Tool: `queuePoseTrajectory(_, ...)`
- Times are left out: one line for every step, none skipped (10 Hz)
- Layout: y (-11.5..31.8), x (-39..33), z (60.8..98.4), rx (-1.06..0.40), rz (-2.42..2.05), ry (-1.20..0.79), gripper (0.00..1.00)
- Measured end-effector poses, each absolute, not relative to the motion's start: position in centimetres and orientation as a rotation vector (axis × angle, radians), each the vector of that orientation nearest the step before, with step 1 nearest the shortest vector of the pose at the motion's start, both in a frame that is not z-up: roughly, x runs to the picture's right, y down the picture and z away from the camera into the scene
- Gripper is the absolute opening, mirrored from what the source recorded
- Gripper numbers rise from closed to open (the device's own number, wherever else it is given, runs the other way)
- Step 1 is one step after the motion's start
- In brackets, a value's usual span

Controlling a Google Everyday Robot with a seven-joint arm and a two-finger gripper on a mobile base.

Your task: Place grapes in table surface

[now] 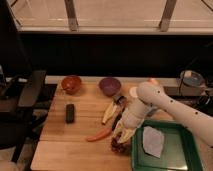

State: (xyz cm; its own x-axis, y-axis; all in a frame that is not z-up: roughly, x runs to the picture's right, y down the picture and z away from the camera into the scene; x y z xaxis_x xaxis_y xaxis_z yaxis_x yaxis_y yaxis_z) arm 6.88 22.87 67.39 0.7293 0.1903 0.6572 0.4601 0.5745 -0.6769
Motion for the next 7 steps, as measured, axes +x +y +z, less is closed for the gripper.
queuePoseTrajectory(22.87, 6.9, 67.44, -0.965, -0.175, -0.773, 0.65)
queuePoseTrajectory(23.07, 6.92, 67.59, -0.963, -0.171, -0.786, 0.76)
queuePoseTrajectory(23.16, 6.71, 67.78, -0.96, -0.172, -0.798, 0.8)
queuePoseTrajectory(23.15, 6.52, 67.94, -0.955, -0.17, -0.803, 0.8)
queuePoseTrajectory(23.05, 6.53, 68.05, -0.947, -0.163, -0.803, 0.8)
queuePoseTrajectory(23.07, 6.64, 68.03, -0.947, -0.16, -0.802, 0.8)
queuePoseTrajectory(23.09, 6.5, 68.03, -0.949, -0.163, -0.803, 0.8)
